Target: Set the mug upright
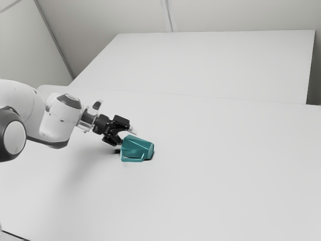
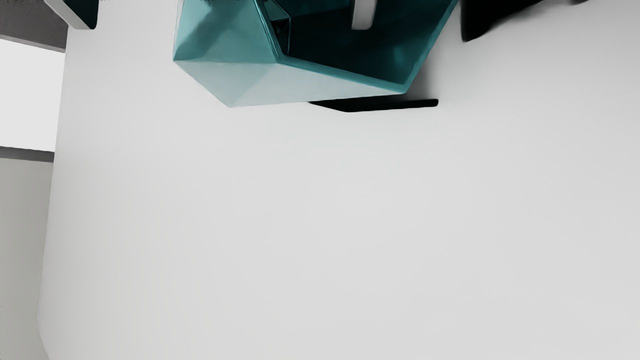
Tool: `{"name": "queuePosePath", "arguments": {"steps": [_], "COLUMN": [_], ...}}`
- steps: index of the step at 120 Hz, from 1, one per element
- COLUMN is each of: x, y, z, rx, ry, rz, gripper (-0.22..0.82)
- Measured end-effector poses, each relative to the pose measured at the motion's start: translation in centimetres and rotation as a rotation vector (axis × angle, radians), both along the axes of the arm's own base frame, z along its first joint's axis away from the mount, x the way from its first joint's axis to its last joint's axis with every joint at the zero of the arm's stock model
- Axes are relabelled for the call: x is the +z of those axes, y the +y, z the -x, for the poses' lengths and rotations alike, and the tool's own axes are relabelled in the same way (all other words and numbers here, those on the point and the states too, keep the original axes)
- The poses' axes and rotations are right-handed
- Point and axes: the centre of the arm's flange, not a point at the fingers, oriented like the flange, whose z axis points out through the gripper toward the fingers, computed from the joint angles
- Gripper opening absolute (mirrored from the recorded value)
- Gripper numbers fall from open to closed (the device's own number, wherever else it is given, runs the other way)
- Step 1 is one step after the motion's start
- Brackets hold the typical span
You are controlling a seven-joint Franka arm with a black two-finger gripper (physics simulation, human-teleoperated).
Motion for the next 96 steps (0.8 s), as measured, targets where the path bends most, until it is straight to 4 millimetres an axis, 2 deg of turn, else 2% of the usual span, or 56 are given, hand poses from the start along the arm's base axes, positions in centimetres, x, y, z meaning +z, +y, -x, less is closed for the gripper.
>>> {"name": "queuePosePath", "arguments": {"steps": [23, 40, 79, 96], "x": [-0.3, -0.6, -1.0, -0.8], "y": [-1.1, -1.1, -0.8, -0.7], "z": [0.4, 0.7, 0.7, 0.6], "rx": [-0.013, -0.010, -0.012, -0.014], "ry": [-0.006, -0.009, -0.017, -0.023], "rz": [0.009, 0.014, 0.008, 0.000], "gripper": [0.52, 0.49, 0.03, -0.07]}}
